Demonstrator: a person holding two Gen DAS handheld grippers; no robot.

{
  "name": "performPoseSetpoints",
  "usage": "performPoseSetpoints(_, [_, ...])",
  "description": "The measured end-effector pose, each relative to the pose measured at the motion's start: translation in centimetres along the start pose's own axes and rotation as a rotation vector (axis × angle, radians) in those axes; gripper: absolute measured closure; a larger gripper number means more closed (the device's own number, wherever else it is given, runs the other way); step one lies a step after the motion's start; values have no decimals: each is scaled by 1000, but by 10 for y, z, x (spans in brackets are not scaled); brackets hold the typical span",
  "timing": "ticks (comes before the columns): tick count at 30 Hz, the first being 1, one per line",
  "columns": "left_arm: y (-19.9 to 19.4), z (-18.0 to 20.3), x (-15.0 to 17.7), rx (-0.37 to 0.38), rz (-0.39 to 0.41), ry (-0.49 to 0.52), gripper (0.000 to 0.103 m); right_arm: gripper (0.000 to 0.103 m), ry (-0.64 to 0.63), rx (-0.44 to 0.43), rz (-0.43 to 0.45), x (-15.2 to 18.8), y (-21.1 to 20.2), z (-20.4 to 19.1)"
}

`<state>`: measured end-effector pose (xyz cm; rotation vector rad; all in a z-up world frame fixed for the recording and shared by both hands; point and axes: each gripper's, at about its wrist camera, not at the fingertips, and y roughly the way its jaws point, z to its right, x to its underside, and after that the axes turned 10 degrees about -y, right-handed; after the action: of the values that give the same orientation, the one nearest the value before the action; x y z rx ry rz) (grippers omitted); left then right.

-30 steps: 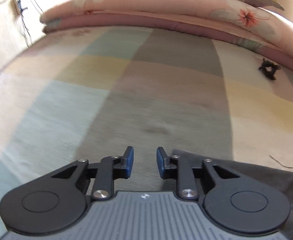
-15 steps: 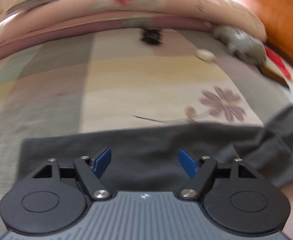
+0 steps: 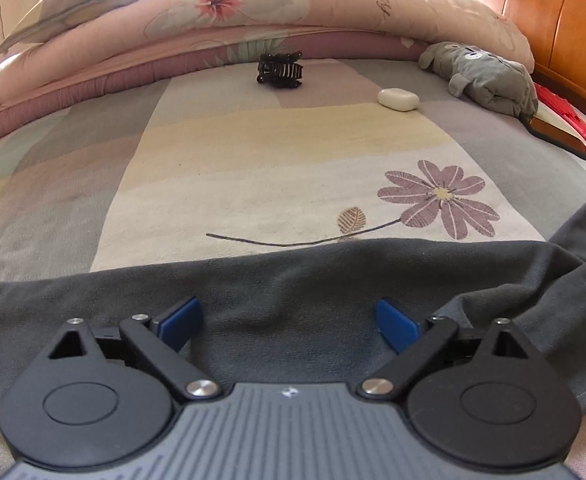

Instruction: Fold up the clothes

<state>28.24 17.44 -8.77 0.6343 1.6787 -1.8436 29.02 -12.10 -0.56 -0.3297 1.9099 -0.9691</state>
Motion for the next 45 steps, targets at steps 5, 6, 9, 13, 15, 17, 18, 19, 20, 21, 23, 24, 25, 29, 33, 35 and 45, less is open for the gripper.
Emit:
performPoseSetpoints(5, [-5, 3, 5, 29, 21, 17, 9, 34, -121, -26, -108, -47, 44, 51])
performPoseSetpoints(6, [-6, 4, 6, 35, 25, 21, 9, 37, -139, -47, -136, -53, 56, 61])
performPoseSetpoints(9, [-6, 6, 8, 52, 7, 27, 9, 41, -159, -134, -203, -64, 85, 85])
performPoseSetpoints(13, [-17, 20, 12, 139, 38, 94, 9, 40, -207, -228, -293, -69, 112, 103])
performPoseSetpoints(15, [-25, 28, 15, 240, 53, 127, 9, 40, -215, -266, -304, -73, 115, 108])
performPoseSetpoints(17, [-33, 38, 19, 339, 66, 158, 9, 40, -221, -295, -323, -78, 120, 111])
performPoseSetpoints(18, [-36, 44, 22, 357, 70, 182, 9, 40, -219, -304, -333, -81, 124, 111])
performPoseSetpoints(19, [-38, 50, 24, 373, 74, 206, 9, 39, -217, -313, -343, -83, 128, 110])
performPoseSetpoints(20, [-40, 54, 26, 372, 77, 230, 9, 39, -214, -323, -354, -85, 131, 110])
performPoseSetpoints(21, [-42, 58, 28, 365, 78, 249, 9, 39, -209, -335, -364, -82, 128, 111])
performPoseSetpoints(23, [-46, 61, 30, 345, 82, 269, 9, 39, -199, -360, -384, -77, 122, 113])
performPoseSetpoints(24, [-48, 61, 30, 344, 88, 266, 9, 39, -193, -372, -394, -74, 120, 113])
performPoseSetpoints(25, [-50, 59, 29, 351, 89, 258, 9, 39, -188, -384, -404, -71, 117, 114])
performPoseSetpoints(29, [-54, 61, 28, 422, 53, 242, 9, 40, -174, -428, -425, -66, 114, 115])
performPoseSetpoints(33, [-56, 69, 33, 443, 39, 267, 9, 45, -106, -500, -395, -75, 135, 121])
performPoseSetpoints(35, [-54, 69, 34, 426, 35, 266, 9, 78, -50, -483, -389, -71, 138, 132])
performPoseSetpoints(45, [-45, 62, 30, 406, 18, 207, 9, 99, -201, -255, -264, -62, 108, 106])
